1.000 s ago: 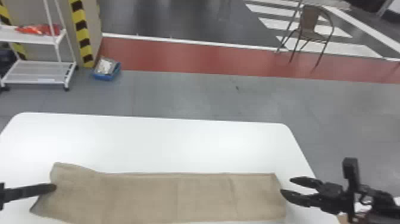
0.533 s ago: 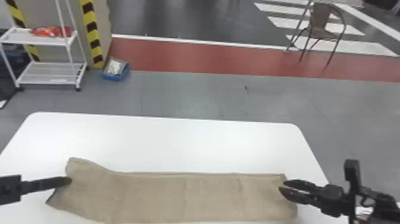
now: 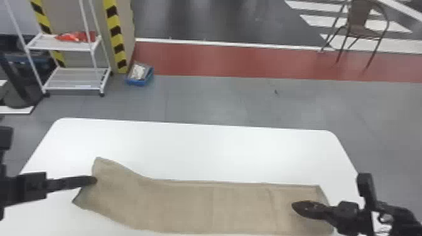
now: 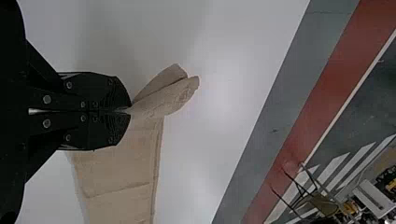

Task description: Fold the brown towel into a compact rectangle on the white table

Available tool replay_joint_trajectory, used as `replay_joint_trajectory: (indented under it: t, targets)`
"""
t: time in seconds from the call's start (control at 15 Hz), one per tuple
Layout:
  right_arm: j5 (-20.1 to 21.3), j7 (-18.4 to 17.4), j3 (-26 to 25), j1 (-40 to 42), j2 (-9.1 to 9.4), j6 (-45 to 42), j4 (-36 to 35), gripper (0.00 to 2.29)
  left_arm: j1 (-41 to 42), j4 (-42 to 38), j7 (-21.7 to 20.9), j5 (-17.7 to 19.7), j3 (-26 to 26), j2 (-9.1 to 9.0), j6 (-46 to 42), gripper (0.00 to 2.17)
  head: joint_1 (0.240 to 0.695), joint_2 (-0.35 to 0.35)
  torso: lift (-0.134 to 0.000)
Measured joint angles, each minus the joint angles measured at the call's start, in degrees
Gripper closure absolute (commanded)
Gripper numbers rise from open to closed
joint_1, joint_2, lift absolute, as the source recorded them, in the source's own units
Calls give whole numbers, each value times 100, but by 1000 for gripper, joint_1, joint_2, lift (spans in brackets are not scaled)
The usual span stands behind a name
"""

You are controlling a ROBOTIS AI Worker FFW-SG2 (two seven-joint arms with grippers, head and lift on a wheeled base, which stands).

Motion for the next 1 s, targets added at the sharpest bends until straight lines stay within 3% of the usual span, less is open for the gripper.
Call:
replay_joint_trajectory:
  t: [0.6, 1.0]
  targets:
    - [244, -384, 620, -92, 309, 19, 141, 1291, -323, -364, -25, 229, 119, 1, 757, 1436, 695, -50, 0]
    - [262, -512, 862, -319, 713, 24, 198, 1291, -430, -589, -9, 259, 78, -3, 798, 1440, 695, 19, 0]
